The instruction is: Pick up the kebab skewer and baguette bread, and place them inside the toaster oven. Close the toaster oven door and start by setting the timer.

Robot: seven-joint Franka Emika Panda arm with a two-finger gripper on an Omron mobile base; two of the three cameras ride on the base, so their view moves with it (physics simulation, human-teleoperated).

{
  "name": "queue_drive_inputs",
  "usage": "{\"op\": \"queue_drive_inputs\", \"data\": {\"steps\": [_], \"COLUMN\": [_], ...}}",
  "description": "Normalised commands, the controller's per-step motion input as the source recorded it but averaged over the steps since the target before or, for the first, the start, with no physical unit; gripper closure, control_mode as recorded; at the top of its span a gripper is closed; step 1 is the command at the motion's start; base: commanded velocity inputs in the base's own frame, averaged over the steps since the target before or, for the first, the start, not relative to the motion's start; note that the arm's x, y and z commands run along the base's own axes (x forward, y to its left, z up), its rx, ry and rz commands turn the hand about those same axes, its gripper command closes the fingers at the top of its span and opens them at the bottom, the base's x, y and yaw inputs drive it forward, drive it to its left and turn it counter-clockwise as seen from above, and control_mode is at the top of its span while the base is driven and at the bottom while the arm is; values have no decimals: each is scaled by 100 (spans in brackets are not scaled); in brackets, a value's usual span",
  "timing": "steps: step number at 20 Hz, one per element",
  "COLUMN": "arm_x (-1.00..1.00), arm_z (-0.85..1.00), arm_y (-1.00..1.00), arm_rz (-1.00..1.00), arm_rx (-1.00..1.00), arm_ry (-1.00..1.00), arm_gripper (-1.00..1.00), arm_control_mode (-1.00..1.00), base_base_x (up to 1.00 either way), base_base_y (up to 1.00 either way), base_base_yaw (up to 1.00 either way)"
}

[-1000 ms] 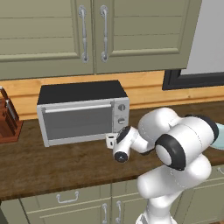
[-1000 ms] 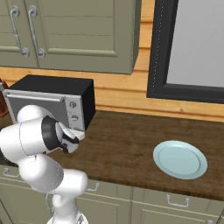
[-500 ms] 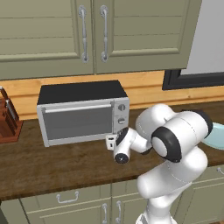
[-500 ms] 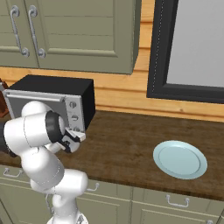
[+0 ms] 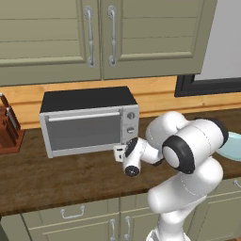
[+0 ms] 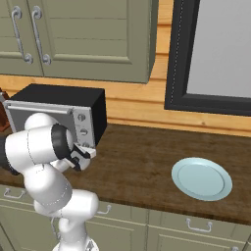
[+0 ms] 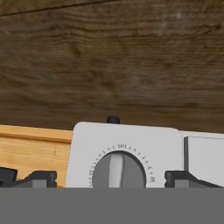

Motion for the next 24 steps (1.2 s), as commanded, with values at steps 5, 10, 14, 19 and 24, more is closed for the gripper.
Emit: {"op": "queue_drive_inputs", "data": {"steps": [5, 10, 14, 19, 24], "arm_x": [7, 5, 11, 1, 0], "arm_z": [0, 0, 0, 1, 0], "arm_y": [0, 0, 0, -3, -11], "arm_rz": [1, 0, 0, 0, 0], "arm_rx": [0, 0, 0, 0, 3], "arm_ry": [0, -1, 0, 0, 0], "arm_gripper": [100, 100, 100, 100, 100], "arm_control_mode": [-100, -100, -100, -100, -100], "base_base_x": [0, 0, 0, 0, 0], "base_base_y": [0, 0, 0, 0, 0], "base_base_yaw": [0, 0, 0, 0, 0]}}
